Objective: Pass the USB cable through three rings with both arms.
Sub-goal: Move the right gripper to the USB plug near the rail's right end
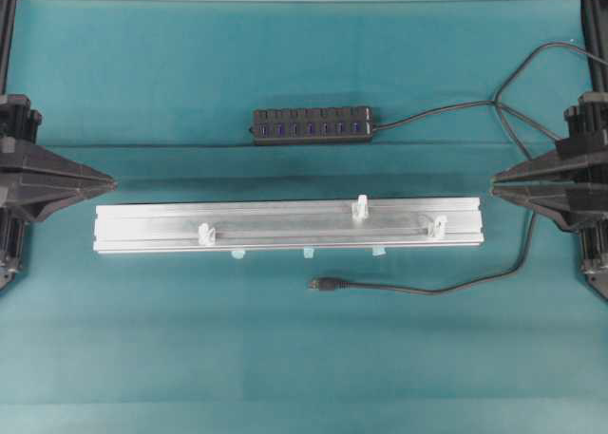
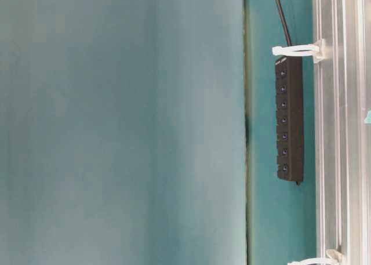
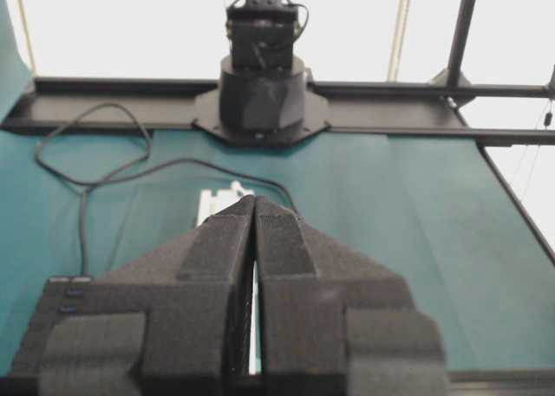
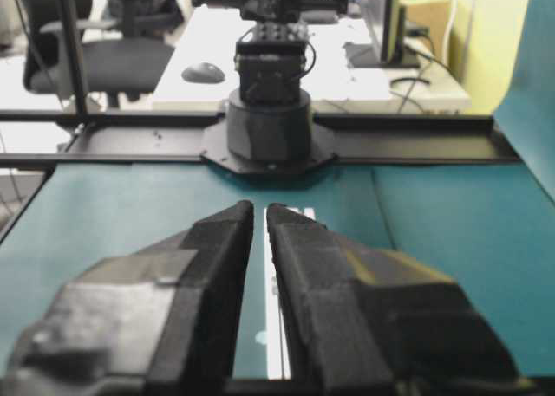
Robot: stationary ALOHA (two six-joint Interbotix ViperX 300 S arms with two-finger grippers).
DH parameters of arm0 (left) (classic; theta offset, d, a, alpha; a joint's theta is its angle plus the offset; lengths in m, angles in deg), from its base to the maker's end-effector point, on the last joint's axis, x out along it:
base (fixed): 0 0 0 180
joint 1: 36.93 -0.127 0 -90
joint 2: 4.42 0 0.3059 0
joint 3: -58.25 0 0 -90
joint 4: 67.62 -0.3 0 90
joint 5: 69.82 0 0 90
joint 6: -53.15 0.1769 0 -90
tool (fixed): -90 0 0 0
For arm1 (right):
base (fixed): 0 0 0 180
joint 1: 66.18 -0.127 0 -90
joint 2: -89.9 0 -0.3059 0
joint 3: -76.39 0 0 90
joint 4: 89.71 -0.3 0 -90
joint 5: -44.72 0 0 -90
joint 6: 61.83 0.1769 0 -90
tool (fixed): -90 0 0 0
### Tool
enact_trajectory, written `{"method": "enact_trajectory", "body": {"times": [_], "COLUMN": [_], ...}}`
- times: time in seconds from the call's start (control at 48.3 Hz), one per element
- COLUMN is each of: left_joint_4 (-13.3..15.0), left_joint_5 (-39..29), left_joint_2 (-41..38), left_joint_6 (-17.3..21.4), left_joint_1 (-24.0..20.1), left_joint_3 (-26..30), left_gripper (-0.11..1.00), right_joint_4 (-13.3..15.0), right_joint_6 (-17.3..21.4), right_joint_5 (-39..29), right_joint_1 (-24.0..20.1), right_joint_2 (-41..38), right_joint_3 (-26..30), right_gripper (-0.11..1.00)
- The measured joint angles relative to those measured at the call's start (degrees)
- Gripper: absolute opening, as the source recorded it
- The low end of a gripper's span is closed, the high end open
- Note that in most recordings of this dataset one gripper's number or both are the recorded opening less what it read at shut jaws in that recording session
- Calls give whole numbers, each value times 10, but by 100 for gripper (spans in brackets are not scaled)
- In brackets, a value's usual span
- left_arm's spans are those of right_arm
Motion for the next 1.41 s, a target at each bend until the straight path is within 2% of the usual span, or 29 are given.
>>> {"method": "enact_trajectory", "body": {"times": [0.124, 0.269, 0.476, 0.87, 1.181, 1.409], "left_joint_4": [-4, -6, -6, -7, -7, -7], "left_joint_5": [8, -5, -83, -299, -349, -359], "left_joint_2": [-14, -18, -47, -101, -126, -127], "left_joint_6": [-8, -11, -29, -37, -35, -33], "left_joint_1": [1, 1, 1, 3, 3, 3], "left_joint_3": [25, 43, 76, 136, 143, 145], "left_gripper": [2, 2, 2, 2, 2, 2], "right_joint_4": [-10, -15, -16, -16, -15, -2], "right_joint_6": [2, 20, 45, 85, 88, 87], "right_joint_5": [-33, -150, -271, -403, -488, -552], "right_joint_1": [0, 0, 0, -25, -31, -39], "right_joint_2": [-6, -28, -103, -286, -383, -460], "right_joint_3": [11, 47, 109, 209, 278, 332], "right_gripper": [-8, -10, -10, -10, -10, -10]}}
